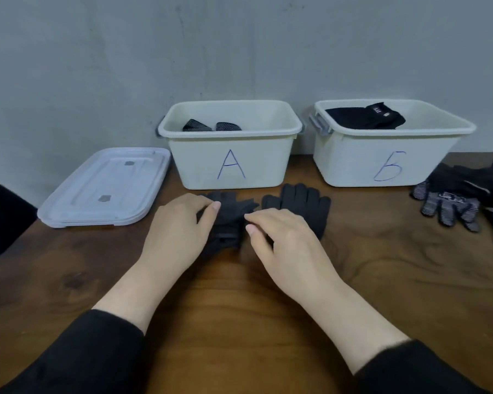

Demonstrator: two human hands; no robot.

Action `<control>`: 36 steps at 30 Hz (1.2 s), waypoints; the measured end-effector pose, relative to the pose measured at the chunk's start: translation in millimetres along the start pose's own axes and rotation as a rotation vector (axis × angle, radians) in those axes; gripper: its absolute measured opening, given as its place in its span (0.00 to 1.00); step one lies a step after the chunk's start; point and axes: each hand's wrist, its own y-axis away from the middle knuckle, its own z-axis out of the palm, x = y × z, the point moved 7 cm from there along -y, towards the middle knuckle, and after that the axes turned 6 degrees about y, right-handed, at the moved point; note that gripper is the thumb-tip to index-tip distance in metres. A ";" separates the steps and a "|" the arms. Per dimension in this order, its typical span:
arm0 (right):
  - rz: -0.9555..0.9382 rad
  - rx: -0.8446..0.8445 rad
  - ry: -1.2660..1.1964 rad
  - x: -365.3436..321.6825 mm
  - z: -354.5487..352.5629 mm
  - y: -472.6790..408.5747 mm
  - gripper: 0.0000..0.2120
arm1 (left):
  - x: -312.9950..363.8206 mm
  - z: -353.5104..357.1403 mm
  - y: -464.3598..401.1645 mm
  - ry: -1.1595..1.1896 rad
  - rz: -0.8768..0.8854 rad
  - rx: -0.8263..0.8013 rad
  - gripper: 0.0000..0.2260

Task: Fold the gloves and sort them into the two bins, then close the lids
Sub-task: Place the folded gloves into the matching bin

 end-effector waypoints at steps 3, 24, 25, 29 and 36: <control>0.110 0.057 -0.013 46.2 -37.2 15.2 0.13 | 53.1 11.1 13.2 0.127 0.159 0.088 0.12; 0.579 0.124 0.101 237.4 -128.8 108.0 0.07 | 236.0 240.8 -4.6 0.337 0.228 -0.361 0.08; 0.576 0.125 0.103 239.3 -128.7 107.3 0.07 | 234.5 241.4 -6.9 0.344 0.229 -0.364 0.08; 0.568 0.136 0.146 252.3 -134.4 99.6 0.07 | 227.6 241.3 -15.3 0.373 0.216 -0.376 0.08; 0.537 0.076 0.418 312.2 -160.4 43.5 0.13 | 221.6 237.0 -22.5 0.427 0.171 -0.346 0.09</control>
